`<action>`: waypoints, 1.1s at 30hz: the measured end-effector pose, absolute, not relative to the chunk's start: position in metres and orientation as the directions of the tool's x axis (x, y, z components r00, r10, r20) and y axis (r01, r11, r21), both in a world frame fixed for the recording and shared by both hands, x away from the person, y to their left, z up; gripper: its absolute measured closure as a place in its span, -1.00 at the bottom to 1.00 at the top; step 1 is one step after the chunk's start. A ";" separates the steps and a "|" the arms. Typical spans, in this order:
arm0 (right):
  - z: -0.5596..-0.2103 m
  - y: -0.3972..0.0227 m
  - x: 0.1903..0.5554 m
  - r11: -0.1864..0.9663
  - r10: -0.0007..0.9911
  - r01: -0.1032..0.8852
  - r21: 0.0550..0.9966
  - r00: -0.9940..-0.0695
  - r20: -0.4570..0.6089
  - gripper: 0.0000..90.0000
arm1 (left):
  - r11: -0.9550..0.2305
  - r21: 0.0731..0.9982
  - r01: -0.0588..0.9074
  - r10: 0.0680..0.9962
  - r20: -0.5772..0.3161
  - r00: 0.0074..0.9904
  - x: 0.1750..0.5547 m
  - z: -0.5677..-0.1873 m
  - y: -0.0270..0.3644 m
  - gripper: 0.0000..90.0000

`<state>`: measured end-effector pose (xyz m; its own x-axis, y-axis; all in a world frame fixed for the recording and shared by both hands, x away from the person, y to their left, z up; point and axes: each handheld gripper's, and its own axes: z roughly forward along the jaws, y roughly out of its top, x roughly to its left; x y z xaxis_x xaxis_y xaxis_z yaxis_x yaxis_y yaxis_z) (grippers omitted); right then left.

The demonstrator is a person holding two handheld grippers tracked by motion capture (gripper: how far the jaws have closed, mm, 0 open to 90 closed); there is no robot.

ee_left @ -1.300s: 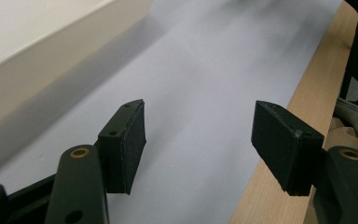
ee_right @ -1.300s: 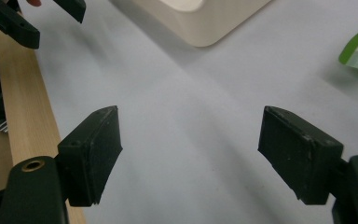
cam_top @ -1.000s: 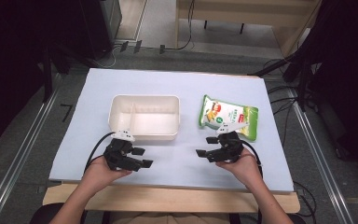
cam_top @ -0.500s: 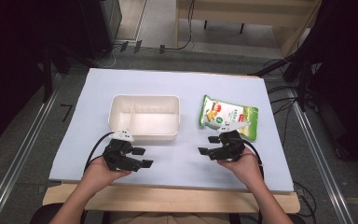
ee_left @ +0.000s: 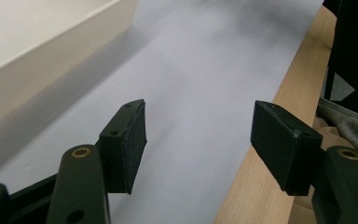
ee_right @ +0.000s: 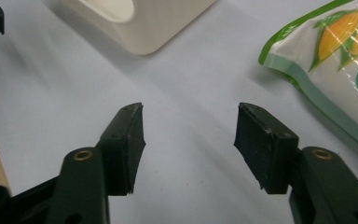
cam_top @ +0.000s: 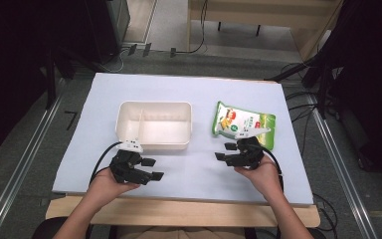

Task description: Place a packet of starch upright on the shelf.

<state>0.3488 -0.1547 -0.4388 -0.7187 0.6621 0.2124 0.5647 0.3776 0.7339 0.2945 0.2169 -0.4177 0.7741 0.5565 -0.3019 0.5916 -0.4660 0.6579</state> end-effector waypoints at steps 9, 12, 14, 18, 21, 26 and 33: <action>-0.446 -0.156 0.380 0.341 0.738 0.642 0.687 -0.635 0.227 0.65 | -0.467 0.660 0.588 0.570 -0.284 0.771 0.293 -0.418 0.218 -0.19; -0.451 -0.155 0.391 0.332 0.741 0.662 0.672 -0.624 0.248 0.83 | -0.466 0.666 0.583 0.566 -0.283 0.775 0.291 -0.417 0.217 -0.19; -0.454 -0.155 0.396 0.320 0.745 0.667 0.673 -0.616 0.256 0.95 | -0.466 0.664 0.585 0.567 -0.283 0.773 0.290 -0.418 0.217 -0.19; -0.464 -0.158 0.408 0.333 0.776 0.694 0.639 -0.586 0.233 1.00 | -0.463 0.662 0.589 0.573 -0.284 0.769 0.291 -0.419 0.220 -0.19; -0.470 -0.163 0.414 0.327 0.803 0.712 0.621 -0.556 0.215 1.00 | -0.461 0.666 0.587 0.571 -0.284 0.770 0.291 -0.419 0.220 -0.19; -0.472 -0.171 0.418 0.299 0.815 0.722 0.624 -0.534 0.227 1.00 | -0.462 0.666 0.585 0.567 -0.286 0.773 0.291 -0.419 0.219 -0.19; -0.472 -0.190 0.421 0.264 0.836 0.742 0.617 -0.495 0.237 1.00 | -0.460 0.670 0.582 0.564 -0.285 0.775 0.290 -0.418 0.218 -0.19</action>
<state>0.4205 -0.1897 -0.4716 -0.4949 0.8359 0.2375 0.7416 0.2638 0.6168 0.2904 0.2184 -0.4183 0.7748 0.5642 -0.2852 0.5820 -0.4605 0.6703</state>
